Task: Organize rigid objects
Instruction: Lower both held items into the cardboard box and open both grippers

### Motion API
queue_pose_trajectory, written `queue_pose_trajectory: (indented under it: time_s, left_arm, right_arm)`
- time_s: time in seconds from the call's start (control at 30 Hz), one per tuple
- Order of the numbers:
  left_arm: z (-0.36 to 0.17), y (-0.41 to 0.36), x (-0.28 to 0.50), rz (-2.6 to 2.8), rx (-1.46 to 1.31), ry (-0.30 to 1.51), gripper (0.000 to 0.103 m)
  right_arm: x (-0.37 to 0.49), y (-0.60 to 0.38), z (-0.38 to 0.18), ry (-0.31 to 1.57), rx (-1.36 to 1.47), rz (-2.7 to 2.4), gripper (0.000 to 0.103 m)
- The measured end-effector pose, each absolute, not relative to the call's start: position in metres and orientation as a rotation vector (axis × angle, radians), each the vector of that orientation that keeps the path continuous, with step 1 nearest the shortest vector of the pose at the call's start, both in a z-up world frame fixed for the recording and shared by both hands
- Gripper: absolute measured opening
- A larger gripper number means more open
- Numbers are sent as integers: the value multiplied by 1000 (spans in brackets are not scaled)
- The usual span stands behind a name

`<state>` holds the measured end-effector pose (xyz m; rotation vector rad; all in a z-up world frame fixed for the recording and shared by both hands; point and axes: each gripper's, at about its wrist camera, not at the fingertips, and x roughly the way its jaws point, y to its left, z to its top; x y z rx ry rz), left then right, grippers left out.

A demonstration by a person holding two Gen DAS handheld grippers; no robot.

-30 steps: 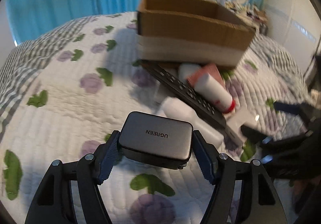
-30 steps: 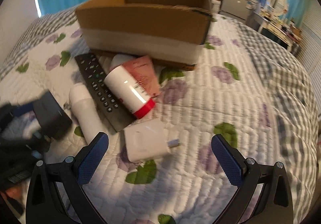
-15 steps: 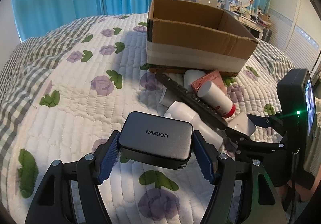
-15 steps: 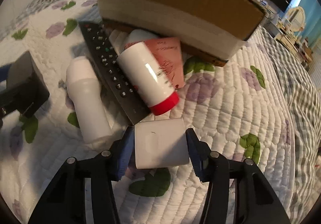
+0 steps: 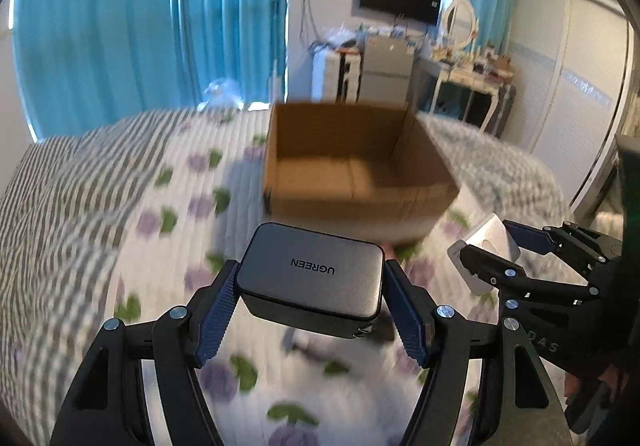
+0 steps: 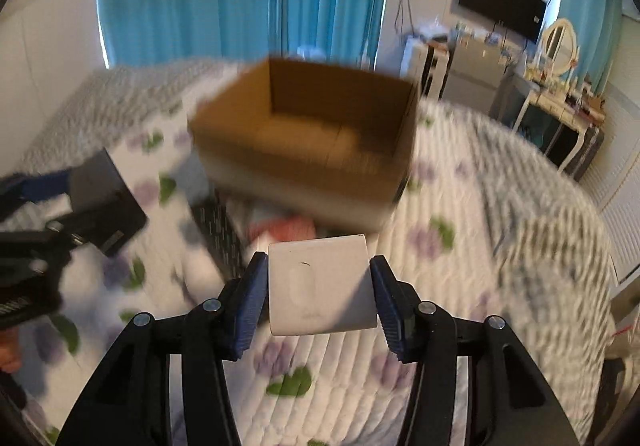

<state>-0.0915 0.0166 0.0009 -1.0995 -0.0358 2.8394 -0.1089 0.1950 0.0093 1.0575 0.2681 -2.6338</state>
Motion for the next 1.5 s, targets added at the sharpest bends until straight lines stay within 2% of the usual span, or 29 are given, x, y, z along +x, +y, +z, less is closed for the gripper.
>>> queue_pose_trajectory:
  time_s: [0.13, 0.27, 0.47, 0.6, 0.8, 0.83, 0.87, 0.93, 1.13, 1.2, 1.23, 1.27, 1.37, 1.5]
  left_arm:
    - [29, 21, -131, 2883, -997, -4, 72]
    - [30, 23, -184, 2887, -1010, 4, 72]
    - [-14, 30, -254, 2856, -1126, 53, 72]
    - [-39, 39, -265, 2795, -1135, 82, 72]
    - [-63, 39, -278, 2755, -1157, 30, 73]
    - [-61, 40, -276, 2780, -1105, 39, 77]
    - [-59, 40, -274, 2797, -1072, 50, 88]
    - [-53, 39, -270, 2825, -1033, 52, 103]
    - [-45, 26, -260, 2881, -1025, 66, 103]
    - [-38, 20, -250, 2881, -1023, 54, 103]
    - [-35, 19, -245, 2884, -1020, 58, 103]
    - [-31, 17, -238, 2897, -1013, 70, 103]
    - [-15, 10, -213, 2936, -979, 103, 103]
    - [6, 2, -174, 2954, -940, 93, 103]
  right_arm:
    - [-143, 192, 58, 256, 945, -2670, 51]
    - [-181, 186, 72, 247, 920, -2669, 51]
    - [-249, 179, 50, 257, 982, -2659, 51]
    - [-272, 186, 33, 235, 1003, -2663, 51]
    - [-284, 188, 14, 231, 1025, -2647, 51]
    - [-286, 188, 12, 229, 1029, -2643, 51]
    - [-289, 187, 10, 224, 1033, -2641, 51]
    - [-291, 189, 6, 218, 1036, -2639, 51]
    - [-291, 193, 8, 165, 1050, -2648, 52]
    - [-284, 195, 16, 164, 1022, -2681, 66]
    - [-279, 196, 21, 160, 1002, -2700, 84]
    - [-274, 197, 28, 148, 978, -2713, 87]
    - [-255, 200, 49, 125, 944, -2725, 87]
    - [-214, 199, 75, 185, 894, -2765, 89]
